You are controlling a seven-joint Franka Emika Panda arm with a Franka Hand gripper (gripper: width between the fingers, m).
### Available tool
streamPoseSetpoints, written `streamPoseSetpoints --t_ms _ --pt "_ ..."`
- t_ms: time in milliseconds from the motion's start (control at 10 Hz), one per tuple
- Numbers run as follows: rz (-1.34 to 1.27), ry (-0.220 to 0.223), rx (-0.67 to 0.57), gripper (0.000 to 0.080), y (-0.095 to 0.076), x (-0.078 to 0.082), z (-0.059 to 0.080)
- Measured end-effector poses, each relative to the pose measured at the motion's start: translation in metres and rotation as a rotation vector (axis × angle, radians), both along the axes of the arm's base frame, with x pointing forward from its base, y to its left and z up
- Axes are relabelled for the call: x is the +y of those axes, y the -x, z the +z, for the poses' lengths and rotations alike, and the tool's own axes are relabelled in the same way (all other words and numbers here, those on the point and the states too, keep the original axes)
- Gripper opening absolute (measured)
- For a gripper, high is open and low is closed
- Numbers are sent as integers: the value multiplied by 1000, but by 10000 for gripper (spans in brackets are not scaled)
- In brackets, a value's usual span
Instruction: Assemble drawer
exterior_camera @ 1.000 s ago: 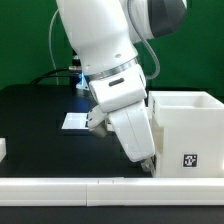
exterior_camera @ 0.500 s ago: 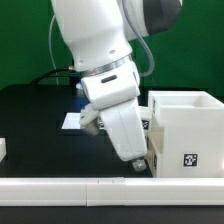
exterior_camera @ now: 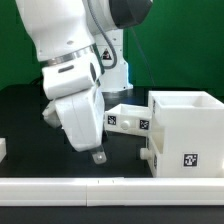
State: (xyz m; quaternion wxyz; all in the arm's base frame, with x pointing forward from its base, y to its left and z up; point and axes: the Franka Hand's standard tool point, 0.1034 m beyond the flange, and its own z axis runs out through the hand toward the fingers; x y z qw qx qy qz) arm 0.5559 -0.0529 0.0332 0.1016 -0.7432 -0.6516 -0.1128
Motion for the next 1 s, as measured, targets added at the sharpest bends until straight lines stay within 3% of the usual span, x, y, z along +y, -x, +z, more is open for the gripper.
streamPoseSetpoints --t_ms 100,400,500,800,1000 --pt "-22 -2 13 649 7 -3 -3" --pt "-22 -4 13 649 7 -2 -4" --pt "-88 13 9 649 16 -6 -1" --pt "-94 88 18 649 83 1 18" --pt "-89 91 21 649 88 2 16"
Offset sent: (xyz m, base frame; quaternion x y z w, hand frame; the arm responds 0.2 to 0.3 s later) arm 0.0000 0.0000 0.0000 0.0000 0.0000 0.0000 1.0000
